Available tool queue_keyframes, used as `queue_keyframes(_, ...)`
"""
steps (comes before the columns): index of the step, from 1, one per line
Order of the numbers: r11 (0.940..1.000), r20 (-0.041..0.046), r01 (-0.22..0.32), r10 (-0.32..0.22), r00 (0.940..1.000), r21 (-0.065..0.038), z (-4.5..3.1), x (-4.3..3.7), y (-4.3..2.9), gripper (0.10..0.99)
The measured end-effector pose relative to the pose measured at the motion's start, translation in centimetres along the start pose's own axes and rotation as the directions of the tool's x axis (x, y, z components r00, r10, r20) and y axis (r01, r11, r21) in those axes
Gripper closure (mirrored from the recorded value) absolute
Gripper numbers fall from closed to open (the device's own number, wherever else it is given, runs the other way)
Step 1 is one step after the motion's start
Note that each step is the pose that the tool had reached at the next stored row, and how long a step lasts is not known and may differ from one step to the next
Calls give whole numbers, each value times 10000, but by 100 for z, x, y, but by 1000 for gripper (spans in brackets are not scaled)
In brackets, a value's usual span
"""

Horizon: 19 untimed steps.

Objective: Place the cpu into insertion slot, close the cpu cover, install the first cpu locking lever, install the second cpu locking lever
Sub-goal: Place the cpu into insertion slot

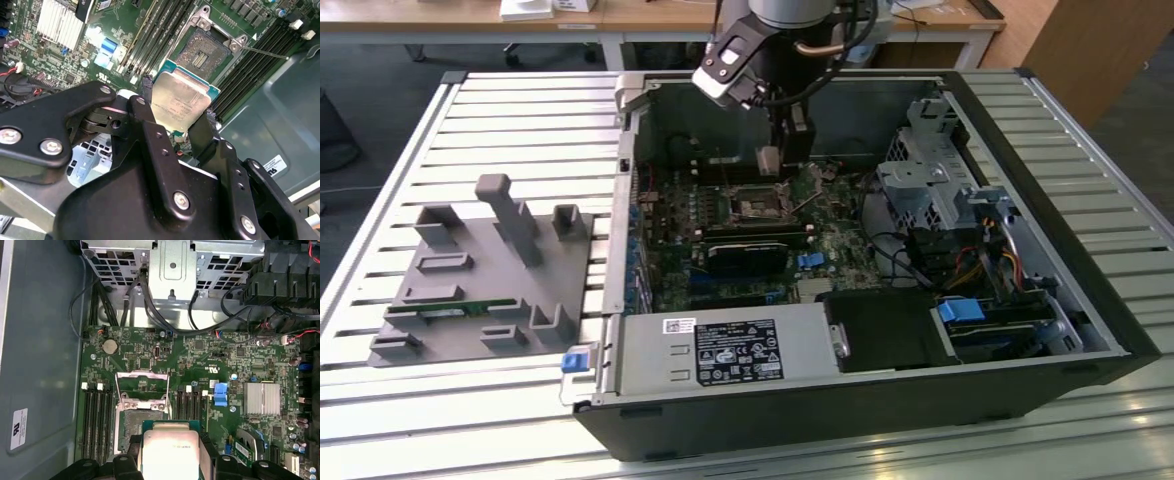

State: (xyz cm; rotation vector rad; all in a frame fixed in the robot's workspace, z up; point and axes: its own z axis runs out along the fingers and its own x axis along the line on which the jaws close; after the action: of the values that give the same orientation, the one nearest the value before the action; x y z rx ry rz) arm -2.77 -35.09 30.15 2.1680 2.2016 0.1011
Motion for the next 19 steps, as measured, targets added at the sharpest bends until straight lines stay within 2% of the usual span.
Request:
queue_keyframes(11,10000,2,-1,1,10000,91,127,-1,-12,549)
queue_keyframes(14,9999,17,0,0,10000,151,174,-2,-15,549)
queue_keyframes(16,9997,40,1,-1,10000,229,196,-2,-17,549)
queue_keyframes(19,9996,61,1,-3,10000,273,245,-2,-22,549)
